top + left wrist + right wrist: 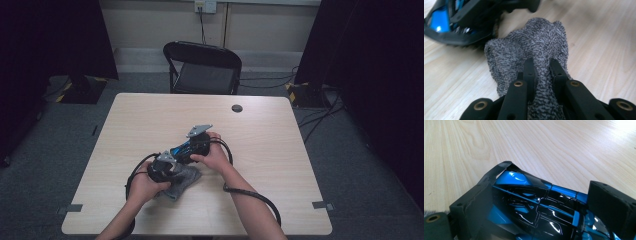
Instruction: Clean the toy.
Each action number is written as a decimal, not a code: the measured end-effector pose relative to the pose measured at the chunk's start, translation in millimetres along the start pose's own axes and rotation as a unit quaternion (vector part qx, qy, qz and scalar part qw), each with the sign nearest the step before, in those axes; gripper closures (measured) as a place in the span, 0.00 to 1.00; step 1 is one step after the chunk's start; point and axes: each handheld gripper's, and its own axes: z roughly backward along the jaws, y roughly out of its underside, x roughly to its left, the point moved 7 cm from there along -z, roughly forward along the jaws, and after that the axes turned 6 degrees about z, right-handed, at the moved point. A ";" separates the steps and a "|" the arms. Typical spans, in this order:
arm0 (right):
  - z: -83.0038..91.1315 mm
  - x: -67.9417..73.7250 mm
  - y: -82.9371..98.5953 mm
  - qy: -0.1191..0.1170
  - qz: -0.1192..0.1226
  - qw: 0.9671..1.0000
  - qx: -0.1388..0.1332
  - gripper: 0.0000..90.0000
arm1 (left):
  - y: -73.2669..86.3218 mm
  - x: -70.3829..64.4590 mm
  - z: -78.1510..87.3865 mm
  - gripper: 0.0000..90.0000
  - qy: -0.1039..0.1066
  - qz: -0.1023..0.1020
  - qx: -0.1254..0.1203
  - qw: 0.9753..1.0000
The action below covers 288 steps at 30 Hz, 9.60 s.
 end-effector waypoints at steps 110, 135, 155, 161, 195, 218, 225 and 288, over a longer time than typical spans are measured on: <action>0.3 -0.4 0.2 -0.001 -0.001 1.000 -0.001 0.07 | 12.7 28.5 14.2 0.87 -0.068 0.034 -0.005 0.997; 0.5 -0.5 0.4 -0.005 -0.001 1.000 -0.002 0.08 | 2.2 3.3 9.3 0.87 -0.027 0.007 -0.014 1.000; 0.5 -0.7 0.5 -0.006 -0.001 1.000 -0.005 0.08 | 0.8 18.9 53.2 0.87 -0.035 0.016 -0.056 0.998; 0.6 -0.7 0.5 -0.006 -0.002 1.000 -0.005 0.08 | 0.0 31.4 67.4 0.87 -0.051 0.027 -0.074 0.996; 0.7 -0.8 0.4 -0.007 -0.001 1.000 0.000 0.08 | -0.3 103.1 32.5 0.86 -0.128 0.110 -0.069 0.983; 0.6 -0.8 0.3 -0.005 -0.001 1.000 -0.001 0.08 | 10.0 65.9 20.1 0.86 -0.081 0.078 -0.032 0.993; 0.7 -0.8 0.3 -0.006 0.000 1.000 0.001 0.08 | 12.0 58.7 18.6 0.86 -0.078 0.074 -0.031 0.994; 1.6 0.1 -0.1 0.006 0.003 1.000 0.003 0.07 | 1.6 25.9 44.0 0.84 -0.043 0.019 -0.054 0.997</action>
